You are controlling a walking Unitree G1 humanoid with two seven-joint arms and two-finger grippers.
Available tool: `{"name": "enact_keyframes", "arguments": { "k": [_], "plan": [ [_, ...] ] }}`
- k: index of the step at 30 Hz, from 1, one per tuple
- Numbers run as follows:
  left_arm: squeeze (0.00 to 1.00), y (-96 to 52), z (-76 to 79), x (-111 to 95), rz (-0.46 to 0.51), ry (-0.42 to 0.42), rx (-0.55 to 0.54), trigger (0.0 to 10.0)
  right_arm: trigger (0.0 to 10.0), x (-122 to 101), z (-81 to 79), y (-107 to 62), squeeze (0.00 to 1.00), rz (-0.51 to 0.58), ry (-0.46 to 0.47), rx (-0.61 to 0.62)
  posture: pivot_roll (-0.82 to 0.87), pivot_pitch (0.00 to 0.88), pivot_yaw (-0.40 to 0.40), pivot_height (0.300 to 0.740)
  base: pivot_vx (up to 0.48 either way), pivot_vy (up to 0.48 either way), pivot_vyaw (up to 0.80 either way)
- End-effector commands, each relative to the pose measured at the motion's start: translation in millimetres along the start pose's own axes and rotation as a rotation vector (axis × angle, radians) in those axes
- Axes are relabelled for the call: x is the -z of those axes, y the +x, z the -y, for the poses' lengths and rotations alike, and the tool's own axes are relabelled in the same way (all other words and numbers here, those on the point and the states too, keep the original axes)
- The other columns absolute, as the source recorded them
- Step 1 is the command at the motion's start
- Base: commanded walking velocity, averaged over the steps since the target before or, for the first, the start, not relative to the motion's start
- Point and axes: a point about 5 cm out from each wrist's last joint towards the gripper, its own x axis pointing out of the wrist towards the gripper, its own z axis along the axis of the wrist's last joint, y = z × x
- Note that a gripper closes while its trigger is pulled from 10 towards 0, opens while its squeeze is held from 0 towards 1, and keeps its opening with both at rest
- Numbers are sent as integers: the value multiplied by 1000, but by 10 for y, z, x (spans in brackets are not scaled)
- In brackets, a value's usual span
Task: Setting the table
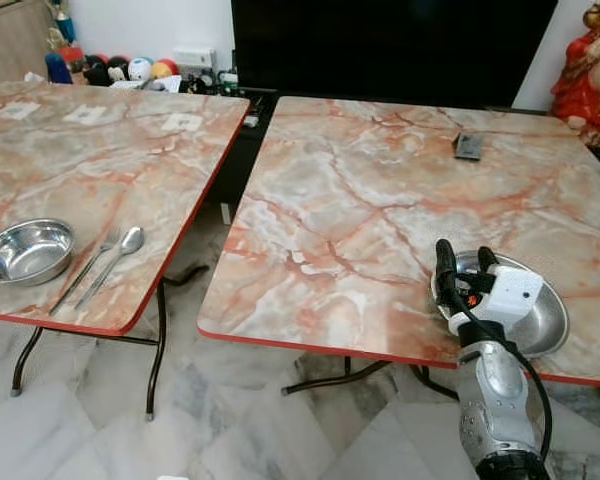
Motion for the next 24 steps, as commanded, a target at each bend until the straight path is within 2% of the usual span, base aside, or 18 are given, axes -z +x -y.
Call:
{"name": "enact_keyframes", "arguments": {
  "k": [1, 24],
  "plan": [
    [0, -14, 16, 80, -28, -5, 4, 10000, 10000, 43, 23, -20, 0, -25, 1, 10, -1, 39, -41, 740, 0, 480, 0],
    [0, -10, 31, 70, -22, -20, 6, 10000, 10000, 70, -82, 8, 0, -42, 16, 0, 14, 85, -48, 740, 0, 480, 0]
  ]
}}
